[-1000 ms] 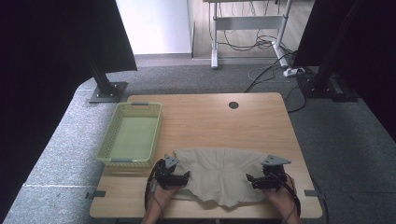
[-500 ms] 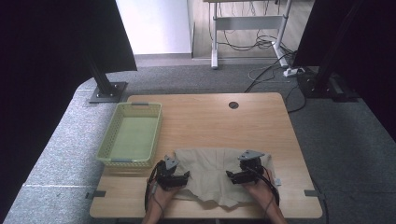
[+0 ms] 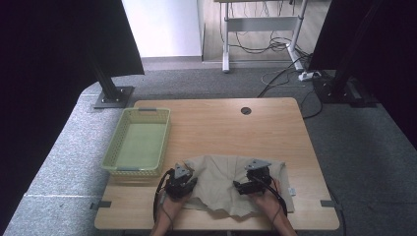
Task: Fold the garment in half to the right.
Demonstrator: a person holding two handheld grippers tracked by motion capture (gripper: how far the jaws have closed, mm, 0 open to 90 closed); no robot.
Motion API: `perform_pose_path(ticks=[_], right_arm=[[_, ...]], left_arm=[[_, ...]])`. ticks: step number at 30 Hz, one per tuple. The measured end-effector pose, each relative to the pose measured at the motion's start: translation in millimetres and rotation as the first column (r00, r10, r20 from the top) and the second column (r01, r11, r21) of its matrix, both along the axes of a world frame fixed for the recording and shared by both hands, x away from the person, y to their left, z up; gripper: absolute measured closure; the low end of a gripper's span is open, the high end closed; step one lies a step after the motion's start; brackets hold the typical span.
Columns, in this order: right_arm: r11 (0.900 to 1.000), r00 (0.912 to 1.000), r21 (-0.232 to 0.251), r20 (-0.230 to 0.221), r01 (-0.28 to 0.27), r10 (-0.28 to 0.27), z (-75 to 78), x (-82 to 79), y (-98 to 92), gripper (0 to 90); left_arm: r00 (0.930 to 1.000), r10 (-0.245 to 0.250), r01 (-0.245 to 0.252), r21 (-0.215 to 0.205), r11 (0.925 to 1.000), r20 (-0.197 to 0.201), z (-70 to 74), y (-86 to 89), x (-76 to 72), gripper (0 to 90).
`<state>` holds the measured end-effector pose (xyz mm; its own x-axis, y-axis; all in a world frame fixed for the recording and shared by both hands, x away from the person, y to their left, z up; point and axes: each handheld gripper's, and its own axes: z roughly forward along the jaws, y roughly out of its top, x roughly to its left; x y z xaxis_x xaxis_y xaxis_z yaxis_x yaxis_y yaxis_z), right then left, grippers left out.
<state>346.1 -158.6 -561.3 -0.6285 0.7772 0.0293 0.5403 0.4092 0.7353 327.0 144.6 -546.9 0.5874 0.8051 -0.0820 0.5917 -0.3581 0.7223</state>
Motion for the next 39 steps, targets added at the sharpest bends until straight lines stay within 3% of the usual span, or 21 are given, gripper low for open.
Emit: perform_pose_path(ticks=[5, 6, 8, 9, 12, 13, 14, 16, 18, 19, 21, 22, 23, 24, 26, 27, 29, 30, 31, 37, 39], right_arm=[[1.0, 1.0, -0.001, 0.0, 0.009, -0.009, 0.0, -1.0, 0.5, 5.2], [1.0, 1.0, -0.001, 0.0, 0.009, -0.009, 0.0, -1.0, 0.5, 5.2], [1.0, 0.9999, -0.001, 0.0, 0.012, -0.012, -0.1, -1.3, 0.6, 5.2], [1.0, 0.9999, -0.002, 0.0, 0.012, -0.012, -0.1, -1.3, 0.7, 5.2], [1.0, 0.9999, -0.002, 0.0, 0.015, -0.015, 0.0, -1.5, 1.0, 5.1], [1.0, 0.9998, -0.003, 0.0, 0.018, -0.018, -0.1, -1.6, 1.4, 5.1], [1.0, 0.9998, -0.003, 0.0, 0.018, -0.018, -0.1, -1.6, 1.4, 5.1], [1.0, 0.9996, -0.005, 0.0, 0.03, -0.03, 0.0, -1.3, 5.4, 4.8], [0.999, 0.9995, -0.005, 0.0, 0.032, -0.032, 0.0, -1.0, 7.4, 4.8], [0.999, 0.9995, -0.005, 0.0, 0.032, -0.032, 0.0, -1.0, 7.4, 4.7], [0.999, 0.9995, -0.005, 0.0, 0.033, -0.033, 0.1, 0.9, 15.1, 4.7], [0.999, 0.9995, -0.005, 0.0, 0.033, -0.033, 0.1, 0.9, 15.1, 4.6], [0.999, 0.9995, -0.005, 0.0, 0.033, -0.033, 0.1, 0.9, 15.1, 4.6], [1.0, 0.9996, -0.007, 0.0, 0.028, -0.028, 0.2, 3.0, 25.2, 4.5], [1.0, 0.9996, -0.008, 0.0, 0.027, -0.027, 0.4, 4.4, 32.4, 4.5], [1.0, 0.9996, -0.008, 0.0, 0.027, -0.027, 0.4, 4.4, 32.4, 4.1], [1.0, 0.9997, -0.012, 0.002, 0.023, -0.023, 0.5, 6.1, 43.4, 4.1], [1.0, 0.9998, -0.013, 0.002, 0.021, -0.021, 0.5, 6.6, 46.5, 4.2], [1.0, 0.9998, -0.012, 0.001, 0.02, -0.02, 0.7, 7.0, 51.4, 4.2], [1.0, 0.9998, -0.005, 0.001, 0.021, -0.021, 0.7, 7.4, 52.6, 4.2], [1.0, 0.9998, 0.002, -0.018, 0.006, -0.006, 4.2, 8.7, 48.3, 4.3]], left_arm=[[0.9998, -0.016, 0.016, -0.004, 0.9999, 0.009, 3.3, 1.8, 0.5, 85.2], [0.9991, -0.028, 0.029, -0.026, 0.9992, 0.032, 10.6, 3.6, -1.3, 85.2], [0.9987, -0.033, 0.034, -0.036, 0.9987, 0.04, 14.4, 4.7, -1.9, 85.6], [0.9975, -0.043, 0.047, -0.068, 0.9966, 0.057, 21.7, 6.6, -3.1, 85.6], [0.9957, -0.056, 0.063, -0.1, 0.993, 0.074, 30.6, 8.1, -4.3, 85.8], [0.9934, -0.067, 0.079, -0.127, 0.9888, 0.092, 39.5, 8.0, -5.5, 85.8], [0.9934, -0.067, 0.079, -0.127, 0.9888, 0.092, 39.5, 8.0, -5.5, 86.0], [0.9886, -0.088, 0.106, -0.15, 0.983, 0.122, 52.4, 4.5, -7.2, 86.0], [0.9886, -0.088, 0.106, -0.15, 0.983, 0.122, 52.4, 4.5, -7.2, 86.1], [0.9819, -0.114, 0.14, -0.171, 0.9753, 0.151, 65.5, -1.5, -8.5, 86.1], [0.9819, -0.114, 0.14, -0.171, 0.9753, 0.151, 65.5, -1.5, -8.5, 86.1], [0.9732, -0.145, 0.178, -0.184, 0.9668, 0.179, 76.9, -11.1, -8.9, 86.1], [0.9732, -0.145, 0.178, -0.184, 0.9668, 0.179, 76.9, -11.1, -8.9, 86.1], [0.9666, -0.171, 0.206, -0.184, 0.961, 0.191, 82.9, -19.8, -8.2, 86.1], [0.9666, -0.171, 0.206, -0.184, 0.961, 0.191, 82.9, -19.8, -8.2, 86.1], [0.9554, -0.211, 0.249, -0.178, 0.9522, 0.207, 87.9, -35.1, -6.4, 86.1], [0.9517, -0.225, 0.263, -0.177, 0.9484, 0.209, 88.5, -40.4, -5.5, 86.1], [0.945, -0.25, 0.288, -0.172, 0.9421, 0.211, 88.6, -51.0, -3.8, 86.1], [0.9423, -0.258, 0.295, -0.166, 0.9409, 0.213, 88.2, -55.7, -3.1, 86.1], [0.9386, -0.273, 0.308, -0.153, 0.9392, 0.211, 86.7, -65.0, -0.9, 86.1], [0.9412, -0.267, 0.299, -0.14, 0.944, 0.207, 86.3, -63.7, -0.1, 86.0]])
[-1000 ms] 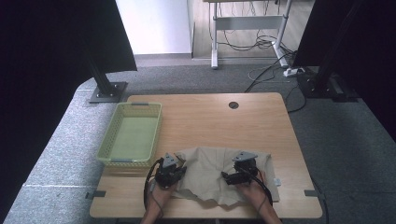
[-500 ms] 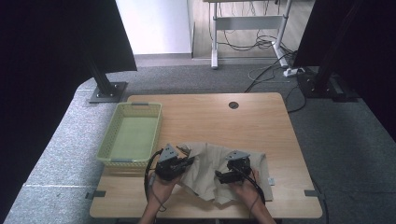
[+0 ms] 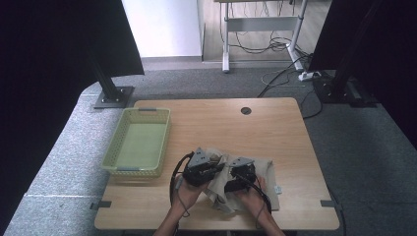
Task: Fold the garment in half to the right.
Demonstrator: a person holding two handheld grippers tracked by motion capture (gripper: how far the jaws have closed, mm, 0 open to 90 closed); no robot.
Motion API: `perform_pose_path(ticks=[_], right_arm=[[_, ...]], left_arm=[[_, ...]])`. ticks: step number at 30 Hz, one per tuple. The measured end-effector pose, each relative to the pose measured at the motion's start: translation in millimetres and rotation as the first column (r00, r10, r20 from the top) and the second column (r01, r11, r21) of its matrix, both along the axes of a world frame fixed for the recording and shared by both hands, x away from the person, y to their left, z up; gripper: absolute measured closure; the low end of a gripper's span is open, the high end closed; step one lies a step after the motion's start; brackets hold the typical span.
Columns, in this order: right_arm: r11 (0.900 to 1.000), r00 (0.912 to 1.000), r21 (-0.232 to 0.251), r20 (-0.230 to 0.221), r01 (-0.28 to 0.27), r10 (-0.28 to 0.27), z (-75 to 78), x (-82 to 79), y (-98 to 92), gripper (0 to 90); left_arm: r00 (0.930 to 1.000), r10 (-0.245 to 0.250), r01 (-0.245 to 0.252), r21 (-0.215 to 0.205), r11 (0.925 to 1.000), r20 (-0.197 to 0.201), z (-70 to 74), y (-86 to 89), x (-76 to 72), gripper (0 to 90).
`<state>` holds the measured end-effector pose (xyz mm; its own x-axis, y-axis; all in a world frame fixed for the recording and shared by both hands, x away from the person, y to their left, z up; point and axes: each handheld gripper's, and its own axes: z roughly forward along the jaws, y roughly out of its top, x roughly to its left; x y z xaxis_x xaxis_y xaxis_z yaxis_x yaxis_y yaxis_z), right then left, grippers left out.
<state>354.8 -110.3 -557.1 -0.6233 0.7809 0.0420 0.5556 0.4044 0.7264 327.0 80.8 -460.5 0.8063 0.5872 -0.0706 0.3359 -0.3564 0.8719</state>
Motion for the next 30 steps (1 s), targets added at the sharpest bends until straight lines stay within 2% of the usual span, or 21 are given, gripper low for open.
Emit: perform_pose_path(ticks=[4, 6, 7, 8, 11, 12, 13, 15, 18, 20, 24, 25, 27, 28, 29, 30], right_arm=[[1.0, 0.9994, 0.008, 0.031, 0.013, -0.014, 13.8, -2.9, -15.3, 4.6], [1.0, 0.9994, 0.008, 0.031, 0.013, -0.014, 13.8, -2.9, -15.3, 4.7], [0.999, 0.9986, -0.004, 0.038, 0.036, -0.036, 25.3, -10.0, -41.3, 5.7], [0.998, 0.9979, -0.015, 0.035, 0.054, -0.054, 25.3, -15.5, -56.7, 6.5], [0.998, 0.9976, -0.017, 0.03, 0.063, -0.063, 23.2, -18.8, -65.1, 7.1], [0.997, 0.9968, -0.021, 0.0, 0.08, -0.08, 10.8, -27.3, -82.2, 8.0], [0.997, 0.9969, -0.025, -0.01, 0.078, -0.079, 5.7, -28.7, -84.4, 8.1], [0.997, 0.9969, -0.028, -0.021, 0.075, -0.076, 0.9, -29.0, -85.2, 7.1], [0.997, 0.9974, -0.013, 0.014, 0.071, -0.071, -3.5, -27.6, -79.8, 6.8], [0.997, 0.9973, -0.011, 0.021, 0.071, -0.07, -4.3, -26.8, -76.6, 6.3], [0.998, 0.9978, -0.009, 0.026, 0.061, -0.061, -4.7, -22.4, -61.4, 6.1], [0.999, 0.9982, -0.008, 0.029, 0.054, -0.054, -4.8, -20.4, -50.8, 6.1], [0.999, 0.9984, -0.01, 0.031, 0.048, -0.048, -4.8, -19.4, -45.5, 6.1], [0.999, 0.9984, -0.01, 0.031, 0.048, -0.048, -4.8, -19.4, -45.5, 6.1], [0.999, 0.9984, -0.01, 0.031, 0.048, -0.048, -4.8, -19.4, -45.5, 6.1], [0.999, 0.9989, -0.01, 0.03, 0.037, -0.037, -4.5, -17.3, -30.2, 6.1]], left_arm=[[1.0, 0.007, -0.007, 0.007, 1.0, -0.002, -0.7, 1.6, 0.6, 86.0], [0.9999, 0.014, -0.014, 0.009, 0.9999, -0.007, -1.0, 3.6, 1.4, 86.0], [0.9999, 0.015, -0.015, 0.012, 0.9998, -0.004, -0.7, 4.1, 1.1, 86.0], [0.9999, 0.016, -0.016, 0.013, 0.9998, -0.004, -0.6, 4.2, 0.7, 86.0], [0.9998, 0.018, -0.018, 0.016, 0.9997, -0.005, -0.4, 4.1, 1.4, 86.0], [0.9998, 0.018, -0.017, 0.015, 0.9997, -0.007, -0.3, 3.9, 2.0, 86.0], [0.9998, 0.017, -0.017, 0.012, 0.9998, -0.01, -0.2, 3.5, 2.6, 86.0], [0.9998, 0.017, -0.016, 0.013, 0.9998, -0.01, 0.1, 2.7, 2.8, 86.0], [1.0, 0.007, -0.006, 0.019, 0.9998, -0.004, 3.0, -2.3, 2.6, 86.0], [1.0, 0.003, -0.003, 0.022, 0.9998, -0.004, 3.5, -4.2, 2.9, 86.0], [0.9999, -0.015, 0.016, 0.038, 0.9991, -0.007, 3.1, -16.1, 5.4, 86.0], [0.9998, -0.02, 0.02, 0.047, 0.9987, -0.008, 2.1, -18.9, 6.2, 85.9], [0.9998, -0.02, 0.02, 0.047, 0.9987, -0.008, 2.1, -18.9, 6.2, 85.9], [0.9992, -0.028, 0.03, 0.064, 0.9975, -0.028, -4.6, -27.1, 11.4, 85.9], [0.9992, -0.028, 0.03, 0.064, 0.9975, -0.028, -4.6, -27.1, 11.4, 85.8], [0.9987, -0.029, 0.032, 0.073, 0.9968, -0.042, -10.2, -30.9, 15.1, 85.8]])
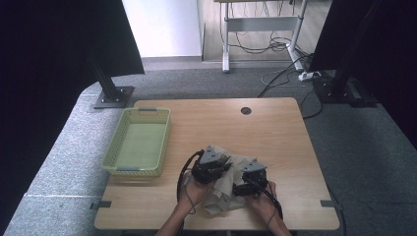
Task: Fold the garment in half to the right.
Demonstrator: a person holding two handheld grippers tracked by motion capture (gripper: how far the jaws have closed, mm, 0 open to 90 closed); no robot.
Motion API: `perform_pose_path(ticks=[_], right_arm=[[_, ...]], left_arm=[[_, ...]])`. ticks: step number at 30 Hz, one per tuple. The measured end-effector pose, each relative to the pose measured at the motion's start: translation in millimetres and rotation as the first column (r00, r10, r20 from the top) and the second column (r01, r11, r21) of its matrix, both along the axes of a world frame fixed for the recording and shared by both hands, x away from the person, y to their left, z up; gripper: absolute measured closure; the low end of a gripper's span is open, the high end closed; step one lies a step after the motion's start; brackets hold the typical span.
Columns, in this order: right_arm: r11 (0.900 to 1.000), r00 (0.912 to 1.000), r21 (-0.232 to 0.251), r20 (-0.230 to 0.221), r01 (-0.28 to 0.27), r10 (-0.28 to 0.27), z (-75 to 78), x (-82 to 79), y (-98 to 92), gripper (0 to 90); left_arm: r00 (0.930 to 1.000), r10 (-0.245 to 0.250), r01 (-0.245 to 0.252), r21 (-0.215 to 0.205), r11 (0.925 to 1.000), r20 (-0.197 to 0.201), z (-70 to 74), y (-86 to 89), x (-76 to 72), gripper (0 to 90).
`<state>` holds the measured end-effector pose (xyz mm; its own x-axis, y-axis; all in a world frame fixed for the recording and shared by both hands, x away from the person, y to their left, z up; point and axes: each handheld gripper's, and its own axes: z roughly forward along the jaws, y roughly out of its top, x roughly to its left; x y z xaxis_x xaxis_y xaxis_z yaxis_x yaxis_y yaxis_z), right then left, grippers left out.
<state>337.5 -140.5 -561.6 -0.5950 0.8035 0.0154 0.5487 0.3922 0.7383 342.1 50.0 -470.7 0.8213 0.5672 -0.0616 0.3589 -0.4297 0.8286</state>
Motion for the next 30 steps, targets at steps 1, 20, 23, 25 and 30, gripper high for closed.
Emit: perform_pose_path(ticks=[1, 20, 23, 25, 30], right_arm=[[1.0, 1.0, 0.0, 0.0, 0.0, 0.0, 0.0, 0.0, 0.0, 6.1], [0.998, 0.9976, 0.0, -0.016, 0.068, -0.068, 0.5, -2.2, -60.3, 8.7], [0.998, 0.9978, 0.007, -0.006, 0.066, -0.066, -0.6, -2.5, -61.0, 8.9], [0.998, 0.9976, 0.007, -0.005, 0.068, -0.068, -0.7, -2.8, -61.0, 8.9], [0.998, 0.9976, 0.006, -0.005, 0.07, -0.07, -0.7, -2.9, -60.9, 8.9]], left_arm=[[1.0, 0.0, 0.0, 0.0, 1.0, 0.0, 0.0, 0.0, 0.0, 85.8], [0.9923, -0.021, 0.034, 0.104, 0.9941, -0.122, -54.5, -39.4, 22.8, 83.0], [0.9841, -0.02, 0.028, 0.041, 0.9988, -0.176, -56.7, -37.5, 28.6, 71.4], [0.9843, -0.019, 0.023, 0.02, 0.9995, -0.175, -52.1, -36.3, 28.5, 55.4], [0.993, -0.023, 0.02, -0.029, 0.9994, -0.116, -19.3, -26.2, 25.7, 38.4]])
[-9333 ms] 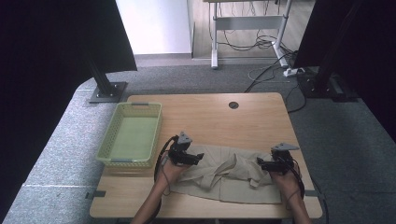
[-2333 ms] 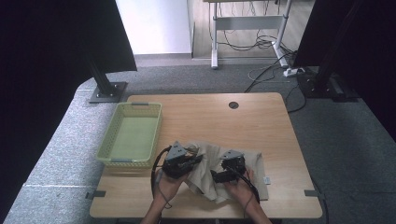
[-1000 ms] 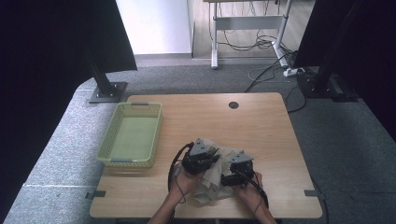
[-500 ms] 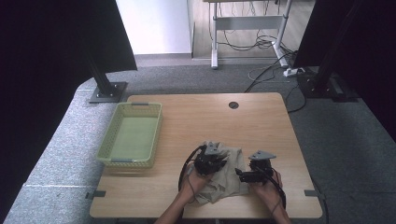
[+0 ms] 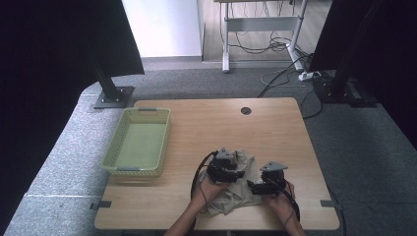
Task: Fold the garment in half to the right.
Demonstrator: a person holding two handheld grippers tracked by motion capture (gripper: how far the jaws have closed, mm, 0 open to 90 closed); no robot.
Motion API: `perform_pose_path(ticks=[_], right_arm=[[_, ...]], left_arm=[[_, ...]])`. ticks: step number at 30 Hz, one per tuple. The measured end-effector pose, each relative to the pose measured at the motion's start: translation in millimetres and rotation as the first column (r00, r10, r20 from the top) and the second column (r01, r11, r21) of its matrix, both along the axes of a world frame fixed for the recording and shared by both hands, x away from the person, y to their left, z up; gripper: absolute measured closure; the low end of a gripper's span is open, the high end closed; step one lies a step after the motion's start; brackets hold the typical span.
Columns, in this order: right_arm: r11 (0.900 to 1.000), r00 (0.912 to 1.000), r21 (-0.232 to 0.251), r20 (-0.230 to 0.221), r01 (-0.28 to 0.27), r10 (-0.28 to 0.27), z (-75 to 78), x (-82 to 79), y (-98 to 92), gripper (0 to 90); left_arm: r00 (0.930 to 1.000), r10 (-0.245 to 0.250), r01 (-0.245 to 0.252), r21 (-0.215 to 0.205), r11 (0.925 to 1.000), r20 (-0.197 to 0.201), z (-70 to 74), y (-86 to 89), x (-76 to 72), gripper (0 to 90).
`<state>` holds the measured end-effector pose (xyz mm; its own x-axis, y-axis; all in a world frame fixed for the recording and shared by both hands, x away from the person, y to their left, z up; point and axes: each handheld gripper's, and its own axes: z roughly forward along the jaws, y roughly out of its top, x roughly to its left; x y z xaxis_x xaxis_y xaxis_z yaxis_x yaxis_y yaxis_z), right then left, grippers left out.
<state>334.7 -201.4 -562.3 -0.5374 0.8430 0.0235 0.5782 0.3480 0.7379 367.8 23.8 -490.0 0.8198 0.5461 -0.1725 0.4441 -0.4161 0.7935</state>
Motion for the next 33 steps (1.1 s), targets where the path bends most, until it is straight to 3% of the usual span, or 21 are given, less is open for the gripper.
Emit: perform_pose_path(ticks=[1, 2, 3, 4, 5, 8, 11, 12, 13, 14, 15, 19, 21, 22, 24, 27, 31, 33], right_arm=[[1.0, 1.0, -0.001, 0.001, 0.001, -0.001, 0.0, 0.0, 0.0, 8.9], [1.0, 1.0, -0.001, 0.001, 0.001, -0.001, 0.0, 0.0, 0.0, 8.9], [1.0, 1.0, 0.0, 0.0, 0.002, -0.002, 0.0, -0.2, 0.0, 8.9], [1.0, 1.0, 0.0, 0.0, 0.002, -0.002, 0.0, -0.2, 0.0, 8.9], [1.0, 1.0, 0.0, 0.0, 0.002, -0.002, 0.0, -0.3, 0.0, 8.9], [1.0, 1.0, 0.001, 0.0, 0.001, -0.001, 0.0, -0.4, -0.2, 8.9], [1.0, 1.0, 0.001, 0.0, -0.006, 0.006, 0.0, -0.6, -0.9, 8.9], [1.0, 1.0, 0.001, 0.0, -0.006, 0.006, 0.0, -0.6, -0.9, 8.9], [1.0, 1.0, 0.002, -0.001, -0.006, 0.006, 0.0, -0.8, -1.0, 8.9], [1.0, 1.0, 0.002, -0.001, -0.006, 0.006, 0.0, -0.8, -1.0, 8.9], [1.0, 1.0, 0.002, -0.001, -0.006, 0.006, 0.0, -1.6, -1.4, 8.9], [1.0, 0.9999, 0.003, -0.002, -0.012, 0.012, 0.0, -3.8, -3.2, 8.8], [1.0, 0.9999, 0.002, -0.001, -0.014, 0.014, 0.0, -4.1, -3.7, 8.8], [1.0, 0.9999, 0.002, -0.001, -0.014, 0.014, 0.0, -4.1, -3.7, 8.8], [1.0, 0.9999, 0.002, -0.002, -0.016, 0.016, 0.0, -5.2, -4.8, 8.8], [1.0, 0.9999, 0.002, -0.003, -0.016, 0.016, 0.1, -6.0, -5.6, 8.8], [1.0, 0.9998, 0.0, -0.012, -0.015, 0.015, 0.9, -7.4, -7.8, 8.9], [1.0, 0.9998, -0.016, -0.02, 0.005, -0.005, 6.8, -9.6, -17.7, 9.9]], left_arm=[[1.0, 0.0, 0.0, 0.0, 1.0, 0.0, 0.0, 0.0, 0.0, 38.4], [0.9986, 0.033, -0.033, -0.014, 0.9994, 0.041, 15.6, 13.8, 3.6, 38.4], [0.9975, 0.052, -0.051, -0.016, 0.9986, 0.047, 18.3, 19.3, 5.8, 33.2], [0.9975, 0.052, -0.051, -0.016, 0.9986, 0.047, 18.3, 19.3, 5.8, 31.6], [0.9946, 0.092, -0.092, -0.012, 0.9957, 0.047, 19.5, 30.5, 11.5, 31.6], [0.9906, 0.129, -0.13, 0.006, 0.9915, 0.044, 15.3, 40.6, 17.6, 30.3], [0.9821, 0.185, -0.187, 0.071, 0.9798, 0.036, -6.7, 51.0, 28.8, 30.1], [0.9821, 0.185, -0.187, 0.071, 0.9798, 0.036, -6.7, 51.0, 28.8, 30.1], [0.9763, 0.214, -0.216, 0.089, 0.9722, 0.03, -19.2, 54.2, 33.2, 30.1], [0.9763, 0.214, -0.216, 0.089, 0.9722, 0.03, -19.2, 54.2, 33.2, 30.0], [0.9729, 0.231, -0.231, 0.089, 0.9688, 0.017, -29.6, 56.6, 37.1, 30.0], [0.9712, 0.238, -0.237, 0.105, 0.9657, 0.007, -45.2, 56.5, 42.6, 26.5], [0.9712, 0.238, -0.237, 0.105, 0.9657, 0.007, -45.2, 56.5, 42.6, 25.8], [0.9707, 0.24, -0.239, 0.121, 0.9634, 0.009, -55.7, 55.1, 44.4, 25.8], [0.9711, 0.239, -0.237, 0.119, 0.9642, 0.001, -61.2, 55.2, 45.4, 22.1], [0.9701, 0.241, -0.243, 0.098, 0.9652, 0.028, -64.8, 55.7, 45.0, 18.7], [0.9705, 0.239, -0.241, 0.102, 0.9652, 0.03, -64.8, 55.5, 45.2, 16.2], [0.9707, 0.236, -0.24, 0.133, 0.9617, 0.047, -65.1, 51.8, 44.5, 13.1]])
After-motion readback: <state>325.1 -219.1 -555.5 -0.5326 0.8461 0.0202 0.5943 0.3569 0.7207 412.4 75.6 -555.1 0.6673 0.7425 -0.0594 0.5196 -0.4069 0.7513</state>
